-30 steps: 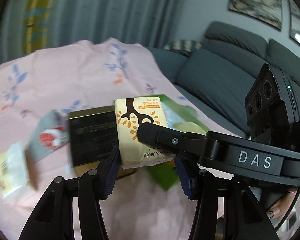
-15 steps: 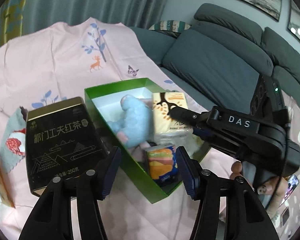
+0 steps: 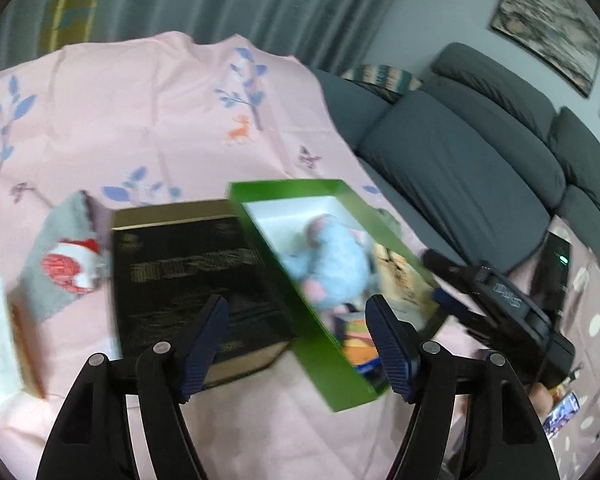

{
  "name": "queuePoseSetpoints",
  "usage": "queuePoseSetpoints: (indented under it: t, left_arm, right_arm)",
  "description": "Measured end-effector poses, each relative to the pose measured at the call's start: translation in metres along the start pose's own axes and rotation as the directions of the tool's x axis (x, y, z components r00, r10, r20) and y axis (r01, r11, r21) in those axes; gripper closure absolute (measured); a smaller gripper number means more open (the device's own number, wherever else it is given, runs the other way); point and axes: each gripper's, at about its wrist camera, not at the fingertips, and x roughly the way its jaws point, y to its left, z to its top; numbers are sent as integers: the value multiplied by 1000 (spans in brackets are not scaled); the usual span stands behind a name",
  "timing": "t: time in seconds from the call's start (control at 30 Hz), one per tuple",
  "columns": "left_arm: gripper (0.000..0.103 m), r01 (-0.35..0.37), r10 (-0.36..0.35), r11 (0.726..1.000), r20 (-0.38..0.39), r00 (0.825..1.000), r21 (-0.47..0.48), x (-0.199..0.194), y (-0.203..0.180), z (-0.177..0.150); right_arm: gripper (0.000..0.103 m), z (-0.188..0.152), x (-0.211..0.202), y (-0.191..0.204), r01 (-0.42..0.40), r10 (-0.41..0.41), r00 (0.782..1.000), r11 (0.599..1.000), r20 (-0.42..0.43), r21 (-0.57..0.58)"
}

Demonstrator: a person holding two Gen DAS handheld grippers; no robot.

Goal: Organize soft objects

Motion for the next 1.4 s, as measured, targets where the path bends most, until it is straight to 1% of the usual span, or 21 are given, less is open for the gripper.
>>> queuePoseSetpoints:
  t: [0.07, 0.13, 0.17, 0.2, 0.23, 0.3, 0.33, 0.4, 0.47, 0.5, 0.6, 0.63, 0.77, 0.9, 1.03, 1.13, 1.23, 1.3, 1.33, 1.37, 1.4]
  left_arm:
    - [31, -26, 26, 999, 22, 999, -19, -11, 14, 4]
    - [31, -96, 100, 993, 64, 993, -68, -30, 40, 11]
    - [31, -125, 133, 988, 81, 988, -95, -36, 51, 14]
    - [31, -166, 180, 976, 99, 979, -139, -45, 70, 18]
    - [31, -198, 217, 965, 99, 971, -172, -50, 84, 20]
    - [31, -258, 281, 943, 84, 956, -212, -53, 104, 24]
    - [31, -292, 317, 929, 83, 945, -226, -55, 115, 23]
    - [31, -317, 345, 916, 76, 936, -244, -53, 132, 21]
    - [31, -327, 349, 910, 47, 936, -255, -44, 143, 18]
    - [31, -348, 364, 902, 20, 931, -256, -35, 150, 17]
    - [31, -408, 420, 880, -4, 908, -241, -18, 161, 12]
    - [31, -413, 423, 878, -10, 906, -242, -14, 164, 10]
    - [31, -399, 402, 881, -40, 915, -255, 2, 178, 6]
    - [31, -428, 428, 873, -55, 902, -236, 16, 183, 6]
    - [31, -414, 407, 884, -78, 910, -219, 28, 183, 5]
    - [31, -422, 413, 883, -89, 906, -205, 39, 183, 5]
    - [31, -395, 380, 893, -108, 919, -217, 51, 187, 6]
    - [31, -395, 373, 891, -134, 918, -225, 61, 191, 6]
    - [31, -398, 377, 890, -132, 917, -222, 63, 191, 6]
    - [32, -401, 382, 891, -125, 916, -215, 65, 191, 5]
    - [44, -396, 381, 895, -108, 918, -206, 66, 190, 6]
  right_arm:
    - [16, 1, -8, 0, -5, 5, 999, 1000, 36, -5]
    - [14, 1, -11, 2, -4, 4, 998, 1000, 57, -5]
    - [13, 1, -15, 2, 9, -9, 997, 1000, 71, -5]
    - [11, 0, -18, 2, 19, -18, 997, 1000, 82, -9]
    - [10, 0, -19, 3, 24, -23, 996, 1000, 89, -11]
    - [10, 1, -20, 5, 29, -28, 995, 999, 97, -16]
    - [10, 1, -21, 6, 28, -26, 994, 999, 104, -18]
    - [10, 2, -22, 9, 25, -22, 993, 999, 112, -25]
    - [10, 2, -22, 14, 18, -13, 993, 999, 117, -43]
    - [9, 1, -22, 15, 13, -7, 993, 999, 117, -50]
    - [9, 0, -22, 19, -7, 15, 994, 997, 110, -70]
    - [9, 0, -22, 19, -6, 15, 994, 997, 110, -78]
    - [9, 0, -22, 19, 5, 6, 993, 996, 122, -86]
    - [9, 0, -20, 21, -9, 18, 994, 997, 112, -79]
    - [9, -1, -17, 27, -20, 30, 993, 996, 112, -91]
    - [9, -2, -16, 31, -37, 47, 994, 995, 103, -95]
    - [9, -3, -16, 35, -39, 51, 993, 993, 103, -112]
    - [9, -4, -16, 36, -39, 51, 993, 993, 103, -114]
    - [9, -4, -16, 36, -40, 52, 993, 993, 102, -113]
    - [9, -4, -16, 36, -38, 50, 993, 993, 102, -113]
    - [9, -3, -15, 36, -34, 46, 994, 993, 103, -113]
